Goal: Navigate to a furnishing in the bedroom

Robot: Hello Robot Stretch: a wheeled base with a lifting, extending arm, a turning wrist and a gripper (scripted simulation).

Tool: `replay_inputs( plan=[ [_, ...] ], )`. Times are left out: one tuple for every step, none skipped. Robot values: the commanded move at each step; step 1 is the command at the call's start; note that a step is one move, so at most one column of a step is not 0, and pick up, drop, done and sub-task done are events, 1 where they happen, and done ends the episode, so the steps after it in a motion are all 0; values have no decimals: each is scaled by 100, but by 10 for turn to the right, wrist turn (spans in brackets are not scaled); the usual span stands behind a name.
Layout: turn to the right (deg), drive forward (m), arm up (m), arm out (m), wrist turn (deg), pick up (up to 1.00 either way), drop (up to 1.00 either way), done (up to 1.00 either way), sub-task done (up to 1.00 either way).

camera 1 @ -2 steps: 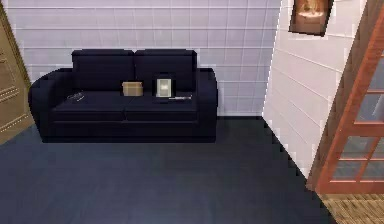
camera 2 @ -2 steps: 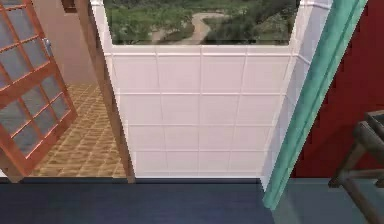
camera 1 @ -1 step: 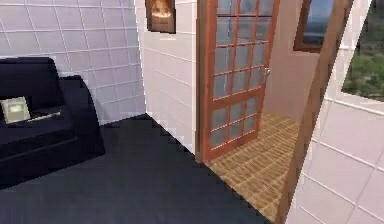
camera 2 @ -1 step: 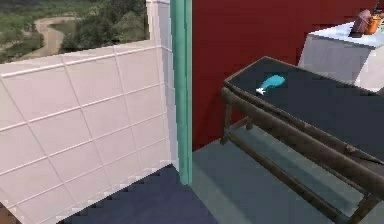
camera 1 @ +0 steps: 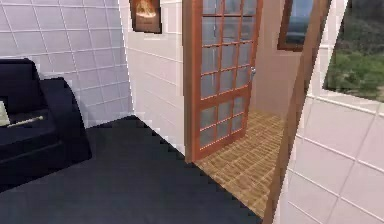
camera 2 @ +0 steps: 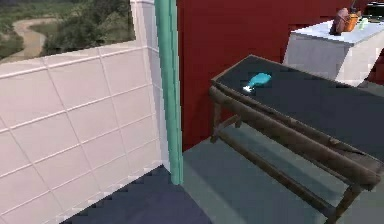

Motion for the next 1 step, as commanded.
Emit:
replay_inputs(
  plan=[
    [0,95,0,0,0,0,0,0,0]
  ],
)
